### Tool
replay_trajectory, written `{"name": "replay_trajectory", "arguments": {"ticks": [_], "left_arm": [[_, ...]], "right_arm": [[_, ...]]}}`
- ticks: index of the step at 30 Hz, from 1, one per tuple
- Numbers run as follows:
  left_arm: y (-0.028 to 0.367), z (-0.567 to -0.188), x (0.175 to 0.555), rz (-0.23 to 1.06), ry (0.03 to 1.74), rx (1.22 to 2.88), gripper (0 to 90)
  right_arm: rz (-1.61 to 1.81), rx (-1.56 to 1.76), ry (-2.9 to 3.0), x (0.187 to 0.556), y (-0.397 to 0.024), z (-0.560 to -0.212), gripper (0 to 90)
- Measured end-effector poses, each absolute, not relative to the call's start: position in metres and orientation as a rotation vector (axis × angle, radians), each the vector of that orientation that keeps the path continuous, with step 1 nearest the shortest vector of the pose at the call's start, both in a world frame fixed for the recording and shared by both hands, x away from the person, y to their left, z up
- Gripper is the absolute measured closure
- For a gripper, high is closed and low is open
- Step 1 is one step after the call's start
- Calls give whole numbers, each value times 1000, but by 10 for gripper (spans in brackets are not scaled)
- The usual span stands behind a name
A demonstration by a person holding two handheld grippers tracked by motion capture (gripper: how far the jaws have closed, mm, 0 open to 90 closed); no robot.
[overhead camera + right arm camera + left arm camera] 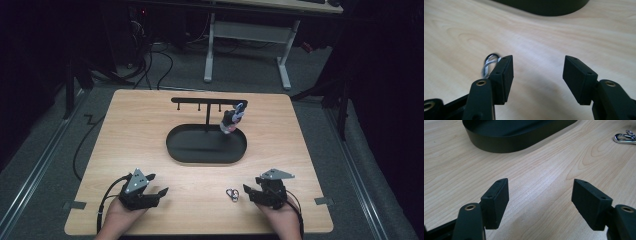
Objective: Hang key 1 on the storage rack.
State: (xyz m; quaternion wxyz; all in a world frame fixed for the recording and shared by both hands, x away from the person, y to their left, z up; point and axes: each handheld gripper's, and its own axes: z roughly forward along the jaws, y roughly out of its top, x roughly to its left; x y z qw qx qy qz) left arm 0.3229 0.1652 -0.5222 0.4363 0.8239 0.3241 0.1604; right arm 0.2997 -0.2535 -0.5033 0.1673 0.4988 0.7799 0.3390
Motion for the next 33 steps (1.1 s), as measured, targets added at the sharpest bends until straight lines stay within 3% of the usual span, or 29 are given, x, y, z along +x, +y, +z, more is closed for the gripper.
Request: {"name": "replay_trajectory", "arguments": {"ticks": [4, 6, 9, 17, 25, 33], "left_arm": [[163, -523, 323, 399, 804, 2053, 308], [163, -523, 323, 402, 804, 2055, 308], [163, -523, 324, 401, 805, 2053, 308], [162, -523, 323, 396, 796, 2062, 308], [163, -523, 323, 400, 798, 2059, 309], [168, -525, 318, 406, 817, 2067, 309]], "right_arm": [[1022, 1356, 2289, 283, -241, -507, 536], [997, 1270, 2324, 274, -232, -508, 719], [1016, 1190, 2353, 268, -218, -510, 891], [940, 1121, 2420, 272, -191, -521, 900], [912, 1196, 2354, 280, -206, -523, 900], [899, 1293, 2281, 312, -222, -523, 898]]}}
